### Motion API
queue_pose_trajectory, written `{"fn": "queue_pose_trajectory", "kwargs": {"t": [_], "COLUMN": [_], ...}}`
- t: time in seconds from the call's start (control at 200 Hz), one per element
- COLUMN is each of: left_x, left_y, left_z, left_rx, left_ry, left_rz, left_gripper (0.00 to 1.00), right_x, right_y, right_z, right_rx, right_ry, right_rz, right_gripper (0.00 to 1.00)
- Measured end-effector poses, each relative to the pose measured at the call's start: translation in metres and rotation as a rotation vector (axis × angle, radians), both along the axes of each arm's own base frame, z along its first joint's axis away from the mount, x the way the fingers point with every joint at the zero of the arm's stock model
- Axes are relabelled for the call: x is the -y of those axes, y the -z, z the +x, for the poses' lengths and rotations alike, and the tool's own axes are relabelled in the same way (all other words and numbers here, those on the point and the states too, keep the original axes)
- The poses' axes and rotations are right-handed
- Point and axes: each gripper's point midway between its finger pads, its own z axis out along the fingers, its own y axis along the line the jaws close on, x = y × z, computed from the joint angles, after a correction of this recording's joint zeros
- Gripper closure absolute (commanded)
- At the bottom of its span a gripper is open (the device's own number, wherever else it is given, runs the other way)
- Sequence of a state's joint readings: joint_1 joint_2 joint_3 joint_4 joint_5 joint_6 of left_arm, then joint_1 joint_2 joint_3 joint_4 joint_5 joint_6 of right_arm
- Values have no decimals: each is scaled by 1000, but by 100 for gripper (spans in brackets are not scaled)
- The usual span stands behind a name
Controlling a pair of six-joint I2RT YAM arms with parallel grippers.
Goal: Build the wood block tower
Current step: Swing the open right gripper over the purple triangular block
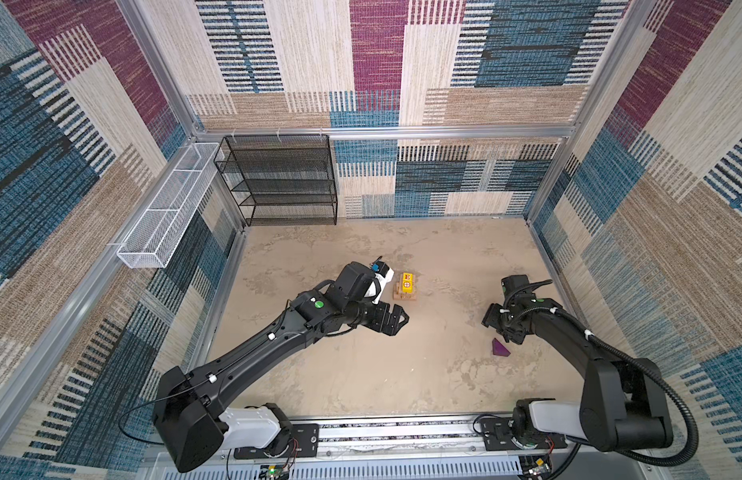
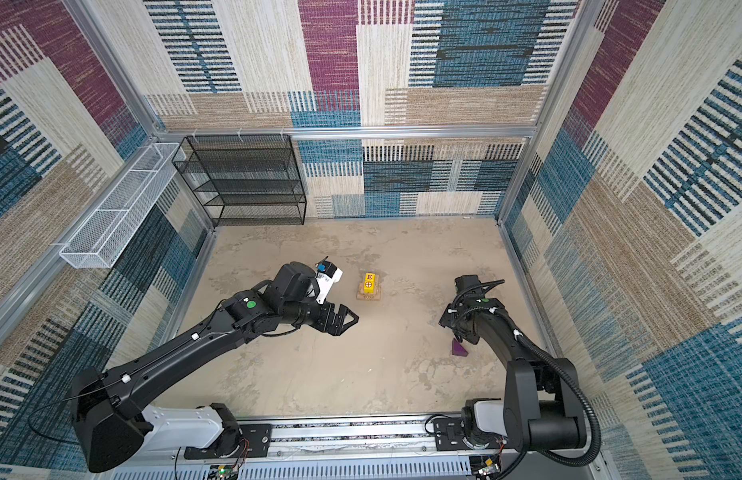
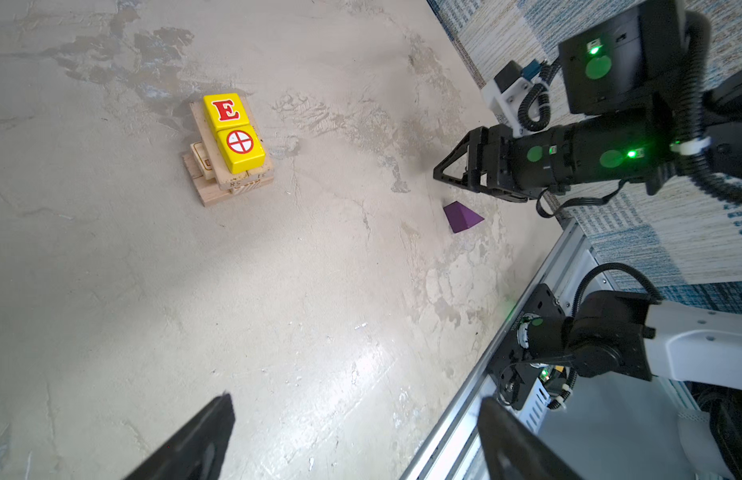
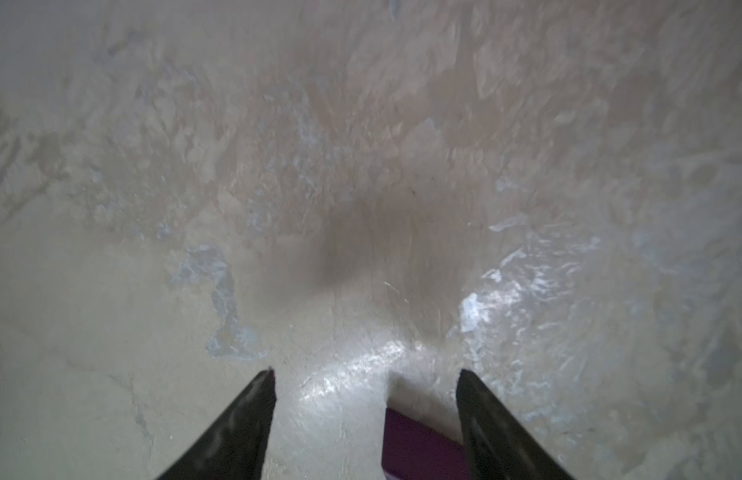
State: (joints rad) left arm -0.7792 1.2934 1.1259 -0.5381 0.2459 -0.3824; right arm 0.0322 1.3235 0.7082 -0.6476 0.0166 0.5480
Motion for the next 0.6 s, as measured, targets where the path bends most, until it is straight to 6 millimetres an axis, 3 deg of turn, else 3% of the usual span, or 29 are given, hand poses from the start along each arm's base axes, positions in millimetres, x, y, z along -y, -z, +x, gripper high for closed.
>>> {"fn": "queue_pose_trajectory", "kwargs": {"t": [0.296,0.601], "left_x": [-14,-19], "left_y": [-4,-1], "left_z": [-10,-10], "left_rx": [19,28], "left_ry": [-16,-32], "left_rz": [-11,5], "left_gripper": [3,3], "right_x": [-23,-48], "right_y": [15,12], "right_z": [-19,-16], "right_rx": [-47,5], "right_ry": [-30,-68], "right_rz": [133,275], "right_gripper": [31,35]}}
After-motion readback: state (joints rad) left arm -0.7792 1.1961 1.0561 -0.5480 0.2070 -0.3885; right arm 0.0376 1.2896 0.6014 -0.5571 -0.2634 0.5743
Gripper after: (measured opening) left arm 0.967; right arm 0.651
